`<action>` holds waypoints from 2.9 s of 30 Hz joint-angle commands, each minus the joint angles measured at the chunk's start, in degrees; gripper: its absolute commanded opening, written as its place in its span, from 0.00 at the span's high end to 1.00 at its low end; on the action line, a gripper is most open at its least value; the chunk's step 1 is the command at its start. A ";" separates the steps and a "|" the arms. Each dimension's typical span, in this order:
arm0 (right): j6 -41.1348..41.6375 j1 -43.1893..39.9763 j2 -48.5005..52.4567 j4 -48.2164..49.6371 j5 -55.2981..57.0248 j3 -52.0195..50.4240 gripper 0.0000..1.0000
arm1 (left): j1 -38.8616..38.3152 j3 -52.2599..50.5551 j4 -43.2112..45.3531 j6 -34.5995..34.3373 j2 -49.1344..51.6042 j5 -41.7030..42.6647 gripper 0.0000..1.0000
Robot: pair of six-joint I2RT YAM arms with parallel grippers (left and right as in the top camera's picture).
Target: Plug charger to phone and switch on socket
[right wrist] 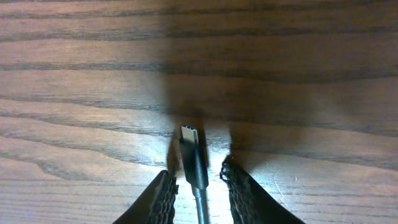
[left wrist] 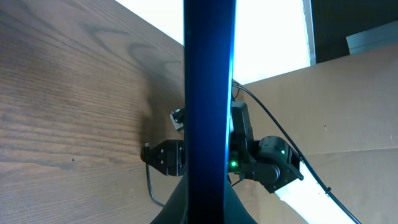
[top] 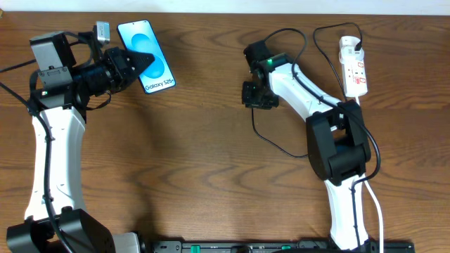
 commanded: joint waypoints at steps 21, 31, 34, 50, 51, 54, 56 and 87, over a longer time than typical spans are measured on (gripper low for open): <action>-3.65 -0.55 12.63 1.16 2.16 -8.79 0.99 | 0.04 1.75 -0.85 -0.28 -0.66 1.27 0.92; -6.05 -1.25 5.79 0.07 1.95 -8.07 0.99 | 0.04 1.75 -0.81 -0.26 -0.66 1.27 0.93; -9.75 -1.11 1.09 -0.61 -0.96 -8.09 0.99 | 0.04 1.75 -0.81 -0.28 -0.66 1.27 0.93; -25.59 -1.64 -21.84 -11.32 -26.82 -8.09 0.99 | 0.04 1.75 -0.33 -0.24 -0.66 5.51 0.93; -26.69 -1.64 -22.84 -12.00 -29.05 -8.09 0.99 | 0.04 1.75 0.15 -0.24 -0.66 6.88 0.93; -30.60 -1.62 -25.44 -13.73 -36.63 -8.09 0.99 | 0.04 1.75 3.28 -0.26 -0.66 13.29 0.92; -32.52 -1.62 -26.60 -14.91 -40.76 -8.09 0.99 | 0.04 1.75 6.29 -0.31 -0.66 17.70 0.93; -19.65 8.76 -27.28 7.41 -58.47 -8.09 0.99 | -3.15 1.75 13.05 -4.09 -0.66 21.90 0.93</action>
